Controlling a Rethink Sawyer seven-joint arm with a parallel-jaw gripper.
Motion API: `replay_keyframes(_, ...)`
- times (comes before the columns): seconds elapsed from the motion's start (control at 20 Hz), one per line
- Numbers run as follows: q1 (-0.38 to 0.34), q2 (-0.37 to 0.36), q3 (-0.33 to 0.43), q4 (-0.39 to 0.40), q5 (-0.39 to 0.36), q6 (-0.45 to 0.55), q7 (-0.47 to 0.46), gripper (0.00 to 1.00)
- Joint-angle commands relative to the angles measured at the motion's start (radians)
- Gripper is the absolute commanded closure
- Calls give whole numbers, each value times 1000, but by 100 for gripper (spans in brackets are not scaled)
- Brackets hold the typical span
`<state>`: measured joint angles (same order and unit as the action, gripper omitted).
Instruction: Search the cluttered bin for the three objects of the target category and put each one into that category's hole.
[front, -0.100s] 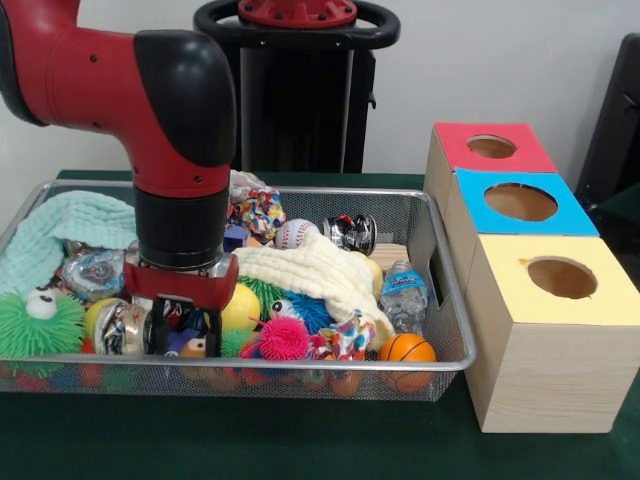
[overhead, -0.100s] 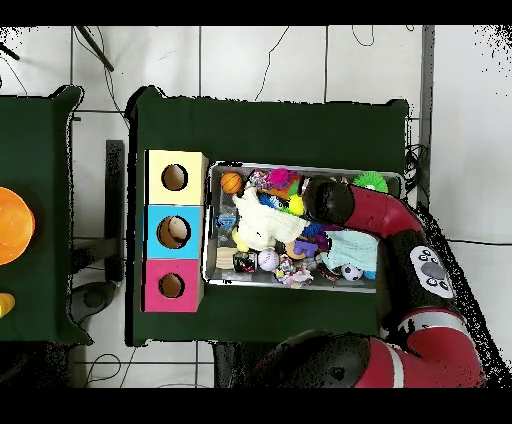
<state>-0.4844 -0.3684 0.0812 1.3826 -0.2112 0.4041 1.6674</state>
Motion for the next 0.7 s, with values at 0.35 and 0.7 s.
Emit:
replay_keyframes(0.35, 58, 140, -56, 210, 91, -24, 252, 0)
replay_keyframes(0.7, 51, 156, -60, 218, 93, -88, 215, 0)
